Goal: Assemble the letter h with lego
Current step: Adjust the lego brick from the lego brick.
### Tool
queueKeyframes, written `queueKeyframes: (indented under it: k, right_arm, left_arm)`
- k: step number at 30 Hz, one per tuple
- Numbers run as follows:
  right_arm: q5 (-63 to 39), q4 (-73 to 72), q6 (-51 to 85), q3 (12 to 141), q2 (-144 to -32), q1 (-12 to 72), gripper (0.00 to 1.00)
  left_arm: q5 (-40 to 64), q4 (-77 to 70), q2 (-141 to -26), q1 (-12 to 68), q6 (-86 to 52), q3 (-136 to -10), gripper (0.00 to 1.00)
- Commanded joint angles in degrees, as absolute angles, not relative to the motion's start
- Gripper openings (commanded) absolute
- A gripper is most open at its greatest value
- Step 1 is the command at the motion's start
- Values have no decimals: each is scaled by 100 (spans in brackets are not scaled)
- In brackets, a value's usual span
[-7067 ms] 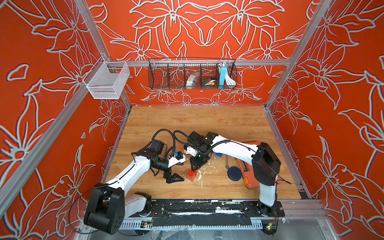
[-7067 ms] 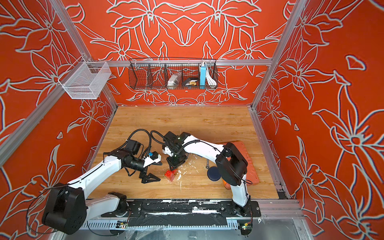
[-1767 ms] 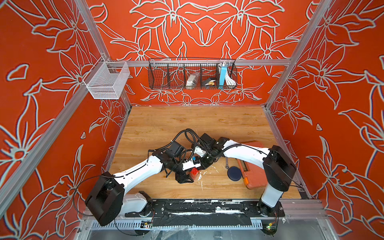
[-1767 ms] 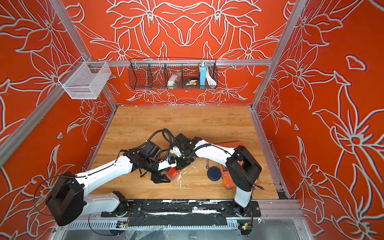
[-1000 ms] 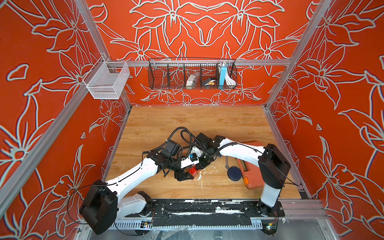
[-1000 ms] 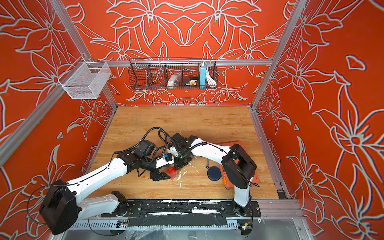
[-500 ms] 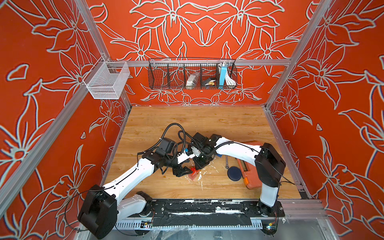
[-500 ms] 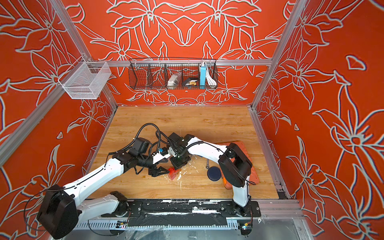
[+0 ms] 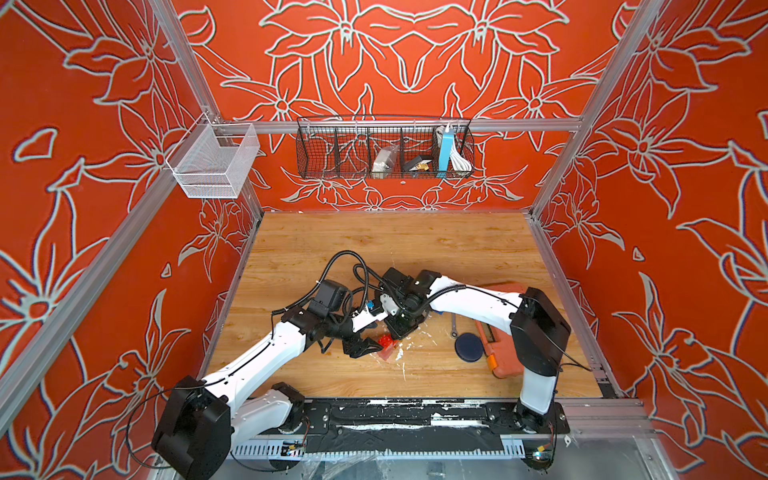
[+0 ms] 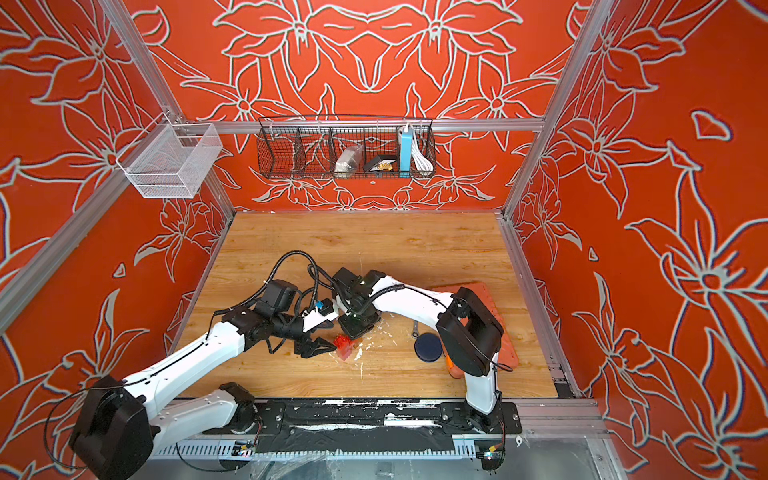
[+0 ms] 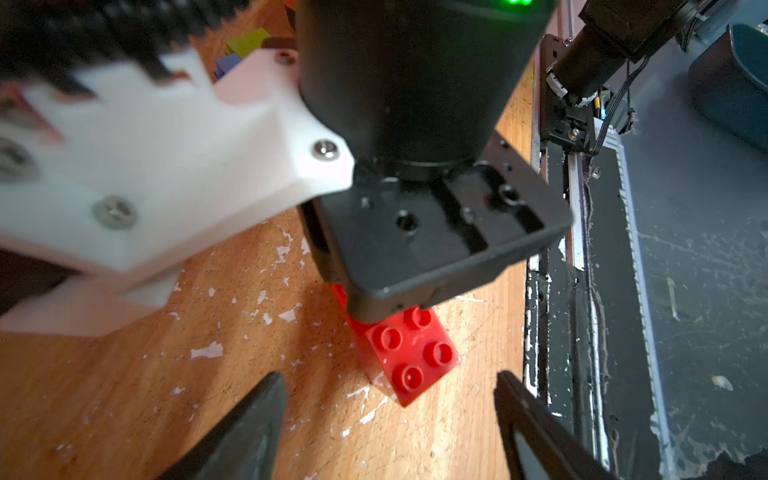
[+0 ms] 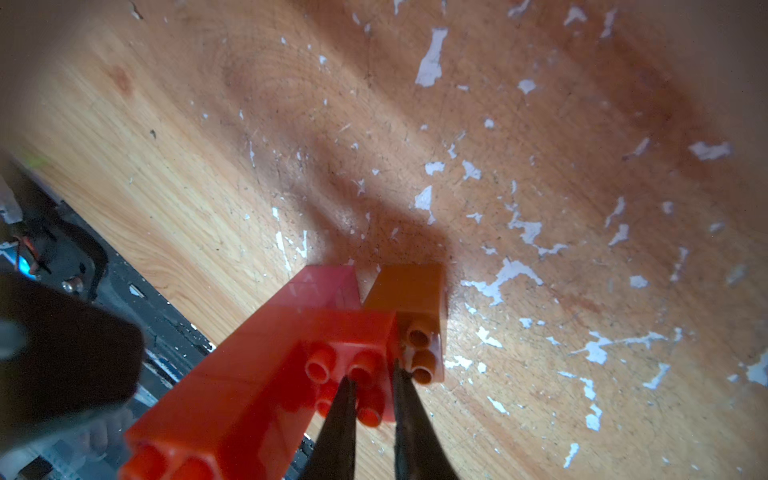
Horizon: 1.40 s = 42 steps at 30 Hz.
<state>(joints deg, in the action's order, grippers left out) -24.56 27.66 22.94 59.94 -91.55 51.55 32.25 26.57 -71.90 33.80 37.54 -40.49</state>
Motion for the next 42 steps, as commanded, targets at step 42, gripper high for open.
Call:
queueKeyframes:
  k: [42]
  right_arm:
    - [-2419, 3259, 1718, 6613, -9986, 5225, 18]
  left_arm:
    - [3865, 2848, -7226, 3414, 3788, -4272, 69]
